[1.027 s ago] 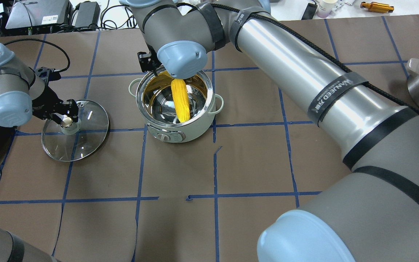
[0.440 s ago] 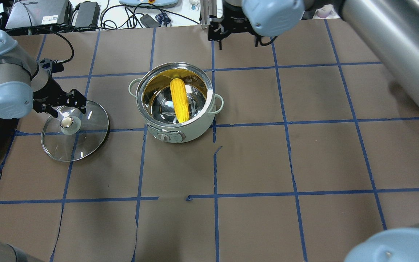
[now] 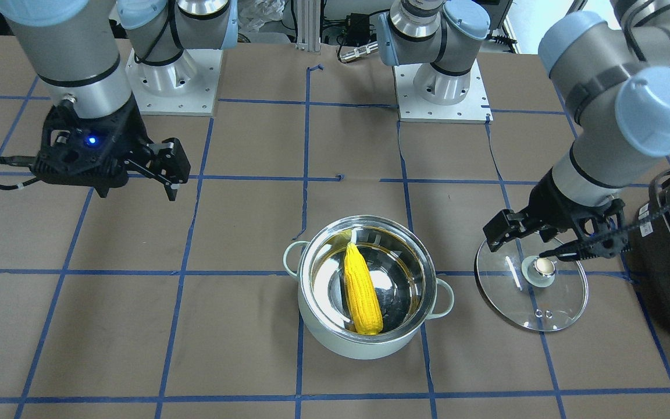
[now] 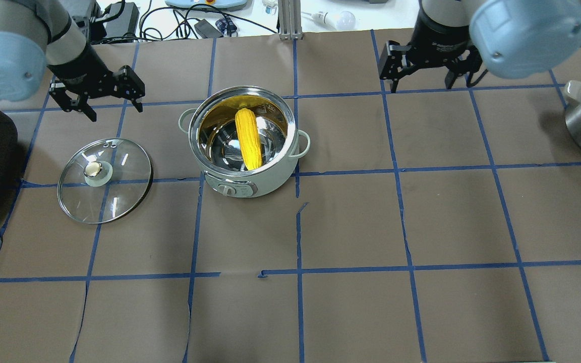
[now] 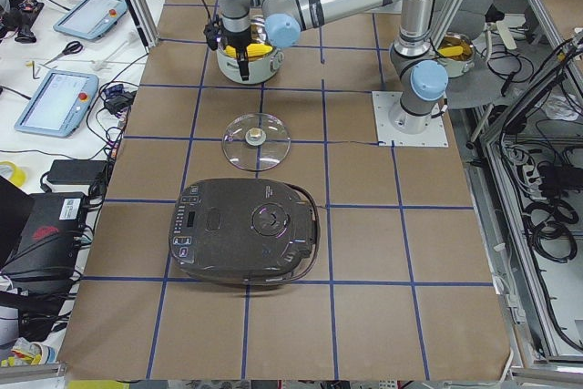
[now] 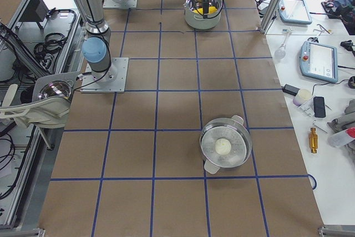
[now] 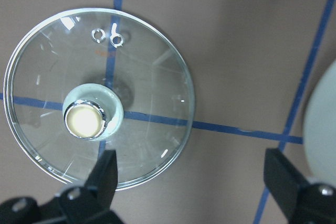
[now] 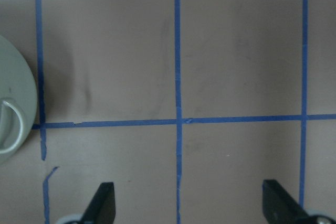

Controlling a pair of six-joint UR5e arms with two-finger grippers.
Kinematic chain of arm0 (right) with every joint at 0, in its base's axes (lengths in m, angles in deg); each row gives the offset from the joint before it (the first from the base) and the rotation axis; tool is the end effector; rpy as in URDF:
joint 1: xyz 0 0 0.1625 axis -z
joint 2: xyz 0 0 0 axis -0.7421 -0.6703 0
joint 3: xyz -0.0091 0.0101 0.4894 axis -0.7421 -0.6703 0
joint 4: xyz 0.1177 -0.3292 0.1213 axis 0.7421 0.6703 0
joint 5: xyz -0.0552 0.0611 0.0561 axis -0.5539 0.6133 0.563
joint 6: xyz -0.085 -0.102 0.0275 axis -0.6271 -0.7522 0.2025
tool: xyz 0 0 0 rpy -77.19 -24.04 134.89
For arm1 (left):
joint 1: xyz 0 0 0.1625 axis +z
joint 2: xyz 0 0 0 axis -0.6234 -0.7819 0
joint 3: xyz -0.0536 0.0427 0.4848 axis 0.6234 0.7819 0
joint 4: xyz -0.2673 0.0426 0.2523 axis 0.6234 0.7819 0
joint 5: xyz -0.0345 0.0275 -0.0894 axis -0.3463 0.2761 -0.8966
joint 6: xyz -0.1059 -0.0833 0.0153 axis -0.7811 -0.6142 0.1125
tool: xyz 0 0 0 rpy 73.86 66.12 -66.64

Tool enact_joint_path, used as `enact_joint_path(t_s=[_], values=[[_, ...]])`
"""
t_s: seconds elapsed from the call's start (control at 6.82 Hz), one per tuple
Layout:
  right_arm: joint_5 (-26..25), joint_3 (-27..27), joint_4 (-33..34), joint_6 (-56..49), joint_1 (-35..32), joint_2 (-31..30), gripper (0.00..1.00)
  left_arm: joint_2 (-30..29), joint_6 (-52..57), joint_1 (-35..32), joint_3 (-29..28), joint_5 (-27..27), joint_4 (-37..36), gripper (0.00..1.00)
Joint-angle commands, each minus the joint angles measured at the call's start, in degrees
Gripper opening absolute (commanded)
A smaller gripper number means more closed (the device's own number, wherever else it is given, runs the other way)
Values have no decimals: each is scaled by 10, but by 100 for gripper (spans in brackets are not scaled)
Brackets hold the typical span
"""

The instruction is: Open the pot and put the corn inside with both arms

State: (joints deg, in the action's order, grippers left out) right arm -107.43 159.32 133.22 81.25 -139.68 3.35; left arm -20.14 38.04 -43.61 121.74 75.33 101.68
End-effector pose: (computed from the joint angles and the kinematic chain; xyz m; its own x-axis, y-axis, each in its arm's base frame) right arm 0.1410 -0.4934 0.5042 -0.9985 0.0046 0.0539 0.0000 0.9963 -0.0857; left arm -0.0580 -0.5567 0.4529 -0.9809 -0.1944 -0.0007 -0.1944 0.9809 -0.0027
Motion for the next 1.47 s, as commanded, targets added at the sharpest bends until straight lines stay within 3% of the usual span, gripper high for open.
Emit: enact_joint_path(t_s=[0.0,0.15,0.59,0.88,1.32], values=[[3,27,-51,-44,30,-43,100,42,-30,-86,-55,20,69,100],[10,28,-82,-39,28,-62,100,62,-32,-118,-52,51,69,100],[58,26,-123,-32,28,-76,100,115,-23,-120,-31,41,95,100],[26,24,-135,-31,28,-76,100,123,-22,-79,-28,2,91,100],[26,24,-133,-31,27,-75,100,134,26,-76,-17,6,85,100]])
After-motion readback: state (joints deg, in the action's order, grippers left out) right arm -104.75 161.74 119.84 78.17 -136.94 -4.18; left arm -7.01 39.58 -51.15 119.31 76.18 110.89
